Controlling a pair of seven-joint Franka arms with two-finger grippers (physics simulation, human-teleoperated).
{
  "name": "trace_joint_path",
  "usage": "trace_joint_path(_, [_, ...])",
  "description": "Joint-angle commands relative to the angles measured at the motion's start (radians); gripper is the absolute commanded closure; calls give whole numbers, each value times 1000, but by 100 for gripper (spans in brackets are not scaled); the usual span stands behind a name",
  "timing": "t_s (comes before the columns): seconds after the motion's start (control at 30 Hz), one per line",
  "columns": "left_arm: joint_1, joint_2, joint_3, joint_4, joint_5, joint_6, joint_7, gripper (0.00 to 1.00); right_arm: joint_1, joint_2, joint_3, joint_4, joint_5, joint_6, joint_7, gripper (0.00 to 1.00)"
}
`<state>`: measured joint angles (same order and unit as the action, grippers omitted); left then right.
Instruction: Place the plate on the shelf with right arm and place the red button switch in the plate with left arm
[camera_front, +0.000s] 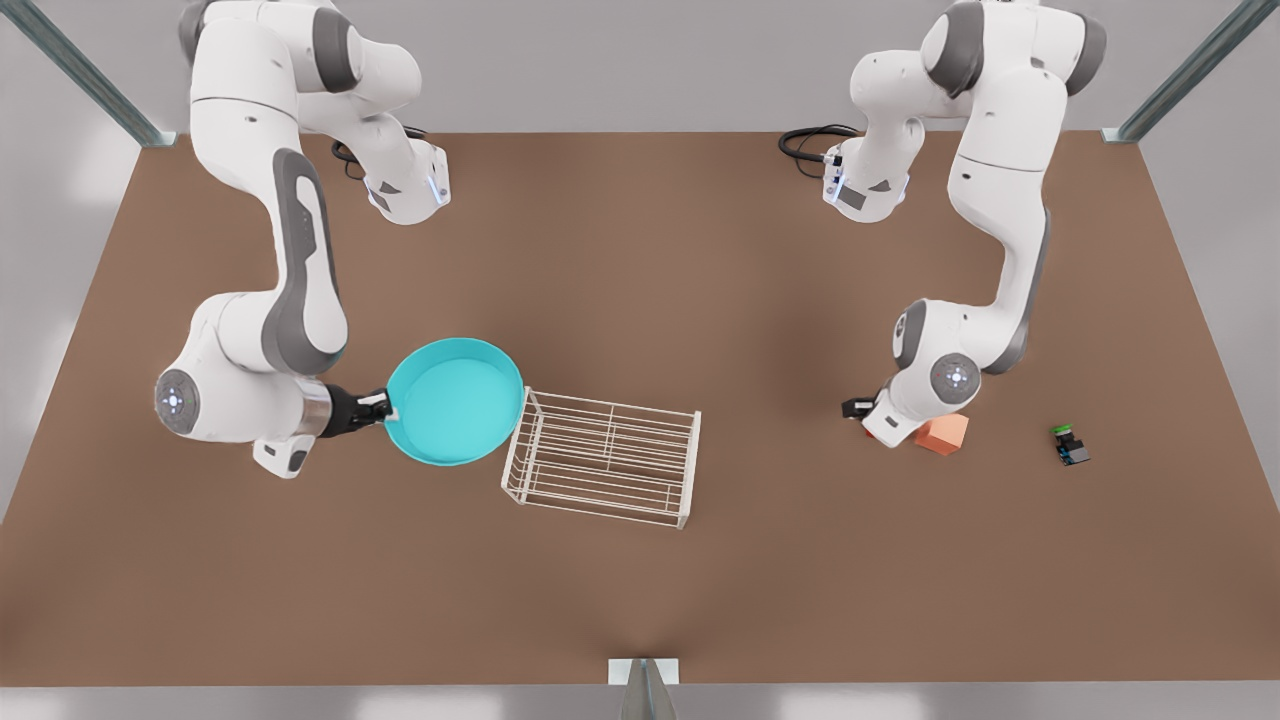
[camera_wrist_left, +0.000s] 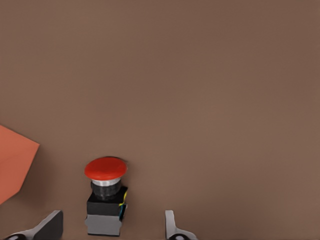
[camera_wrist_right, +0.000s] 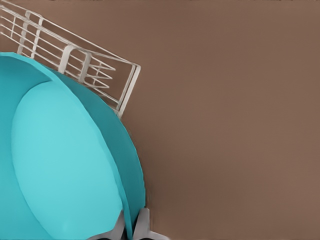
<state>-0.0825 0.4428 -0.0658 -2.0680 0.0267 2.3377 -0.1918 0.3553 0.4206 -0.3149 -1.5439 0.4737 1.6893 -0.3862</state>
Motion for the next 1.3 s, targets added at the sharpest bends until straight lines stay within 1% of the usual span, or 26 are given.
trace_joint_path(0.0, [-6,27,0,2,2,74,-12,0,10,12,2,25,31,-2,369,86])
trace_joint_path(0.17, [-3,31,1,0,16,78,-11,0,90,58,13,108,31,0,575,86])
trace_joint_path(0.23, [-3,30,3,-1,18,77,-11,0,99,79,48,157,29,0,662,86])
trace_joint_path(0.4, [7,37,6,-1,52,80,-9,0,180,156,42,222,28,50,805,86])
trace_joint_path(0.53, [12,48,11,9,68,88,-9,0,237,188,45,225,26,110,889,86])
trace_joint_path(0.67, [10,57,11,15,70,104,-11,0,257,224,43,238,25,130,934,85])
trace_joint_path(0.7, [10,57,11,15,70,104,-11,2,255,233,40,242,26,164,932,85])
trace_joint_path(0.73, [10,57,11,15,70,104,-12,8,254,237,37,242,26,164,923,85])
trace_joint_path(0.8, [-3,54,11,5,70,103,-52,8,254,244,37,242,26,164,925,85])
trace_joint_path(0.83, [-3,50,11,2,76,98,-54,8,255,244,37,242,26,165,935,54])
trace_joint_path(0.87, [-3,47,11,-3,78,95,-54,8,254,244,34,242,28,164,932,0])
trace_joint_path(1.07, [1,40,12,-15,101,92,-52,8,249,227,31,238,31,164,926,0])
trace_joint_path(1.1, [3,42,12,-15,105,92,-54,11,249,193,31,238,28,152,926,0])
trace_joint_path(1.13, [3,42,12,-15,105,92,-54,22,246,145,33,229,25,136,925,0])
trace_joint_path(1.17, [4,45,12,-15,105,94,-54,26,229,93,34,229,20,76,922,0])
trace_joint_path(1.2, [9,47,12,-14,116,94,-52,26,177,37,45,229,10,0,865,0])
trace_joint_path(1.23, [10,47,12,-12,119,94,-52,28,93,-26,83,229,-66,-97,718,0])
trace_joint_path(1.27, [10,47,14,-12,119,94,-54,33,56,-56,100,229,-165,-141,595,0])
